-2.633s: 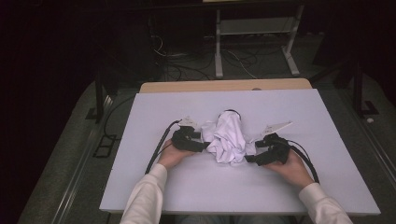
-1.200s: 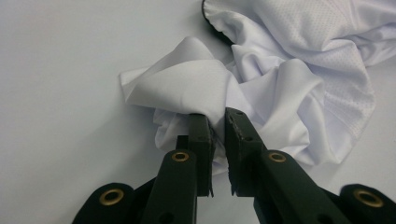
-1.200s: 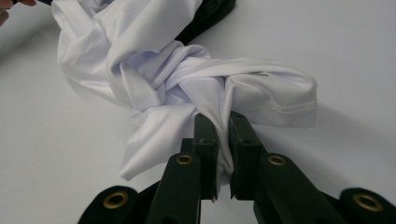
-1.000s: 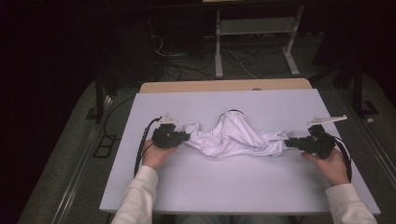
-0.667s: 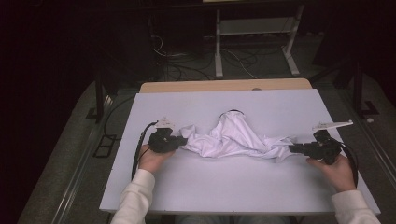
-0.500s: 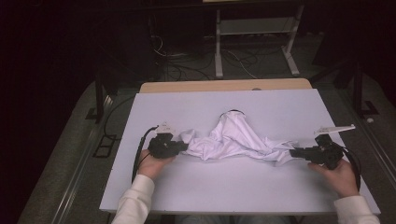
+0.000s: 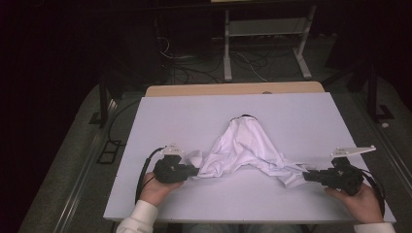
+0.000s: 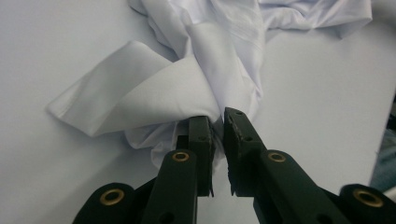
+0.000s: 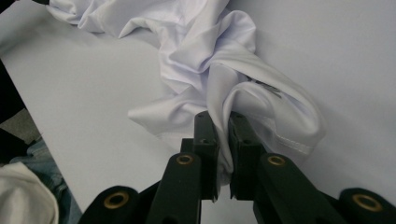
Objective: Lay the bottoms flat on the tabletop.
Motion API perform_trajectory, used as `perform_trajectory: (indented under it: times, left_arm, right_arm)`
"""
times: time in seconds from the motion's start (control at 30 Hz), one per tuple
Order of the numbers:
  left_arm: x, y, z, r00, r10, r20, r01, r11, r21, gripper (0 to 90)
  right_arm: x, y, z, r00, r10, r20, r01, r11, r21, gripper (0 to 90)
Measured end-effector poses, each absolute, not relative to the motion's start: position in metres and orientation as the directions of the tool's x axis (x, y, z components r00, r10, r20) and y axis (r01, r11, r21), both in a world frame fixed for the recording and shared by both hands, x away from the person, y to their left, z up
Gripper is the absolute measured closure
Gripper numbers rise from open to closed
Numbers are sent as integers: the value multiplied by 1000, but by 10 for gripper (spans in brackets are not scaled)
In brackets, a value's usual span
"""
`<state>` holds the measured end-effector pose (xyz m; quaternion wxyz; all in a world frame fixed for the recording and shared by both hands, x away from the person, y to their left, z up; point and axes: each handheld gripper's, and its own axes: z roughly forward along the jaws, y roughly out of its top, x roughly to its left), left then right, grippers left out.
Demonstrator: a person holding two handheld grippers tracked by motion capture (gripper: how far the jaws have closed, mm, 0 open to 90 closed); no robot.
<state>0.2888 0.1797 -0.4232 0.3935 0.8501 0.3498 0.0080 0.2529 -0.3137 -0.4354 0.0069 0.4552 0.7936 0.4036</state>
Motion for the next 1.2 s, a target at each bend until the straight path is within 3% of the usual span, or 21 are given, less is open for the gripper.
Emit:
perform_trajectory:
  times: [0.3, 0.43, 0.6, 0.7, 0.9, 1.2]
  left_arm:
    - [278, 180, -424, 756, 596, -271, 598, -462, 655, 833]
    - [279, 179, -425, 756, 596, -269, 601, -470, 647, 721]
    - [278, 175, -422, 755, 596, -273, 603, -466, 647, 555]
    - [278, 173, -414, 765, 578, -284, 586, -442, 679, 440]
    - [281, 169, -406, 784, 536, -313, 563, -402, 722, 315]
    - [295, 164, -398, 812, 513, -278, 523, -429, 736, 118]
  right_arm:
    - [242, -314, -439, -577, 728, 371, 738, 270, 618, 823]
    - [237, -312, -440, -582, 726, 365, 737, 282, 614, 804]
    - [234, -311, -438, -570, 757, 320, 716, 267, 645, 556]
    - [236, -307, -435, -570, 758, 318, 701, 247, 669, 454]
    - [244, -298, -426, -572, 755, 320, 682, 221, 698, 264]
    - [265, -283, -406, -589, 747, 309, 642, 200, 740, 108]
